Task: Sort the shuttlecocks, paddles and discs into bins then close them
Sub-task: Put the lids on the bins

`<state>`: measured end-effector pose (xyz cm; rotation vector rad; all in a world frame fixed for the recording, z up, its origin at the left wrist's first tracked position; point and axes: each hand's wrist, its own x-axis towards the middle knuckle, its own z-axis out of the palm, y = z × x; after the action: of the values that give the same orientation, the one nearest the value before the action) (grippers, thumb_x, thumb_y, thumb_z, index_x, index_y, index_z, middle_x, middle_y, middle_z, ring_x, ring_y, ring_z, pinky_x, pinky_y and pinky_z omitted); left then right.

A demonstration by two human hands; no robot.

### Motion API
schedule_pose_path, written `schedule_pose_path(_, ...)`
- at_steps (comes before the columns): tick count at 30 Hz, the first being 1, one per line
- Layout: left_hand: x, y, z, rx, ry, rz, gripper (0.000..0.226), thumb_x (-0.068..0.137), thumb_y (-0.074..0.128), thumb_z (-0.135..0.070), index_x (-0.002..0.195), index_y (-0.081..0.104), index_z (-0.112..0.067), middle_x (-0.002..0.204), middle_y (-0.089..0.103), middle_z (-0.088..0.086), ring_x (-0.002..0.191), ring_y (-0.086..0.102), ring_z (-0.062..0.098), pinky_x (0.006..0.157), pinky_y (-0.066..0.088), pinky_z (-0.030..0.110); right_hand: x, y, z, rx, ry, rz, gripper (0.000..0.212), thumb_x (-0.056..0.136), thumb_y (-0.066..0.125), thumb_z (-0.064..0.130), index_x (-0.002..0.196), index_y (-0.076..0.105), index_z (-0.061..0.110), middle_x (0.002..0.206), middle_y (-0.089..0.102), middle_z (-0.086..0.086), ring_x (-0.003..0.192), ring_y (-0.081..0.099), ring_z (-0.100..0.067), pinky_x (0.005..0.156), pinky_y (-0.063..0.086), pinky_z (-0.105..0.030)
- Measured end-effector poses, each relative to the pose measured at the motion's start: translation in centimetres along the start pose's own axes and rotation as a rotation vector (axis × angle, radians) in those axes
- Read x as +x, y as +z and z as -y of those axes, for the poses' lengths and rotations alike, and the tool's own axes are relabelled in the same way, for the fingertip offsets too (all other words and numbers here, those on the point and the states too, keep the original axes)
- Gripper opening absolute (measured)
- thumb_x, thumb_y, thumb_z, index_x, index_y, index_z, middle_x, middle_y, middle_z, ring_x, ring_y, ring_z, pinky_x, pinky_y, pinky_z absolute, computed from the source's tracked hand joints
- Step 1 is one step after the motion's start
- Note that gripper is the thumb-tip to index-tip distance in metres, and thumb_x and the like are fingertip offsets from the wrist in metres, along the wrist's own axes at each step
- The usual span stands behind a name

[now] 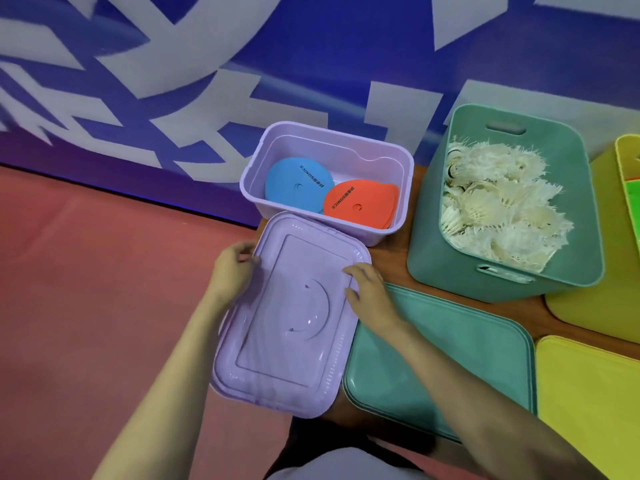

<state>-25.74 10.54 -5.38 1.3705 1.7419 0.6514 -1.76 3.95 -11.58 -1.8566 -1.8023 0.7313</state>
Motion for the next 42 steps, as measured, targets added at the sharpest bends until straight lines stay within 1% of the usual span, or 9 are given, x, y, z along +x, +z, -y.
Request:
schedule_pose_path(4, -2.4, -2.4, -2.4, -0.164, -0.035, 0.018, 0.035, 0.082, 0.059, 0.002, 0.074, 0.067, -0.031, 0.064, 0.061, -0.014, 0.069, 0.055, 0.017, 0.07, 0.046, 0.031, 0.8, 0.1, 2.6, 0.117, -0.093, -0.046, 0.037, 0.084, 0.061, 0.001, 0.12, 0.057, 0.003, 0.119, 0.053, -0.014, 0.114, 0.05, -0.03, 0.103, 0.033, -0.028)
schedule_pose_path(9, -4.0, -5.8, -5.4, -0.297, -0.046, 0.011, 0.029, 0.079, 0.058, 0.004, 0.09, 0.069, -0.022, 0.071, 0.063, -0.011, 0.062, 0.056, 0.014, 0.054, 0.045, 0.019, 1.8, 0.1, 7.1, 0.2, -0.215, -0.028, 0.039, 0.087, 0.062, 0.009, 0.125, 0.055, 0.003, 0.124, 0.053, -0.013, 0.12, 0.048, -0.025, 0.107, 0.032, -0.03)
schedule_pose_path(19, -2.1, -13.2, -11.0, -0.121, 0.37, 0.126, 0.047, 0.086, 0.054, 0.005, 0.09, 0.064, -0.041, 0.098, 0.061, -0.013, 0.086, 0.061, 0.003, 0.08, 0.047, 0.016, 5.8, -3.9, 17.3, 0.286, -0.322, -0.399, 0.032, 0.089, 0.058, 0.011, 0.12, 0.057, 0.005, 0.118, 0.058, -0.005, 0.108, 0.052, -0.012, 0.097, 0.04, -0.024)
schedule_pose_path(26, 2.2, -14.6, -14.2, 0.016, 0.713, 0.08, 0.04, 0.091, 0.047, 0.003, 0.114, 0.063, -0.025, 0.097, 0.048, -0.016, 0.094, 0.052, -0.007, 0.084, 0.033, -0.001, 8.5, -8.1, 20.0, 0.673, 0.18, -0.567, 0.024, 0.099, 0.043, 0.031, 0.105, 0.061, 0.017, 0.102, 0.066, 0.004, 0.098, 0.061, -0.011, 0.09, 0.049, -0.028)
schedule_pose_path(29, 2.8, -14.4, -14.9, 0.072, 0.891, 0.076, 0.042, 0.091, 0.044, 0.006, 0.118, 0.062, -0.019, 0.095, 0.046, -0.014, 0.092, 0.049, -0.006, 0.085, 0.033, 0.001, 9.4, -10.9, 20.4, 1.054, 0.41, -0.478, 0.049, 0.099, 0.036, 0.045, 0.089, 0.063, 0.006, 0.092, 0.067, -0.012, 0.092, 0.066, -0.027, 0.085, 0.055, -0.037)
schedule_pose_path(32, 2.4, -14.1, -15.0, 0.115, 1.052, 0.024, 0.04, 0.088, 0.044, 0.009, 0.118, 0.062, -0.011, 0.098, 0.046, -0.002, 0.087, 0.046, 0.002, 0.08, 0.035, 0.005, 9.7, -12.8, 19.4, 1.088, 0.545, -0.264, 0.053, 0.092, 0.046, 0.053, 0.087, 0.062, 0.003, 0.091, 0.067, -0.016, 0.085, 0.068, -0.03, 0.079, 0.056, -0.039)
schedule_pose_path(36, 2.1, -13.0, -14.9, 0.196, 1.194, -0.005, 0.051, 0.081, 0.036, 0.008, 0.12, 0.057, -0.017, 0.105, 0.043, -0.003, 0.091, 0.052, 0.023, 0.08, 0.047, 0.034, 9.9, -14.0, 17.8, 1.358, 0.589, -0.154, 0.034, 0.092, 0.056, 0.032, 0.106, 0.058, 0.0, 0.099, 0.064, -0.021, 0.079, 0.069, -0.032, 0.067, 0.06, -0.039)
schedule_pose_path(40, 3.0, -10.5, -13.0, 0.344, 1.314, 0.015, 0.056, 0.076, 0.03, 0.006, 0.122, 0.057, -0.013, 0.114, 0.044, 0.001, 0.102, 0.048, 0.026, 0.091, 0.038, 0.028, 10.5, -15.4, 16.7, 1.464, 0.525, -0.142, 0.041, 0.09, 0.055, 0.006, 0.128, 0.05, -0.007, 0.118, 0.062, -0.022, 0.091, 0.066, -0.026, 0.074, 0.059, -0.036)
schedule_pose_path(42, 4.0, -8.7, -11.0, 0.383, 1.322, 0.06, 0.056, 0.074, 0.032, 0.004, 0.121, 0.053, -0.018, 0.118, 0.043, 0.0, 0.107, 0.047, 0.024, 0.093, 0.039, 0.03, 10.7, -15.6, 16.2, 1.423, 0.48, -0.213, 0.035, 0.091, 0.05, -0.002, 0.126, 0.05, -0.008, 0.098, 0.07, -0.016, 0.082, 0.069, -0.021, 0.07, 0.059, -0.031)
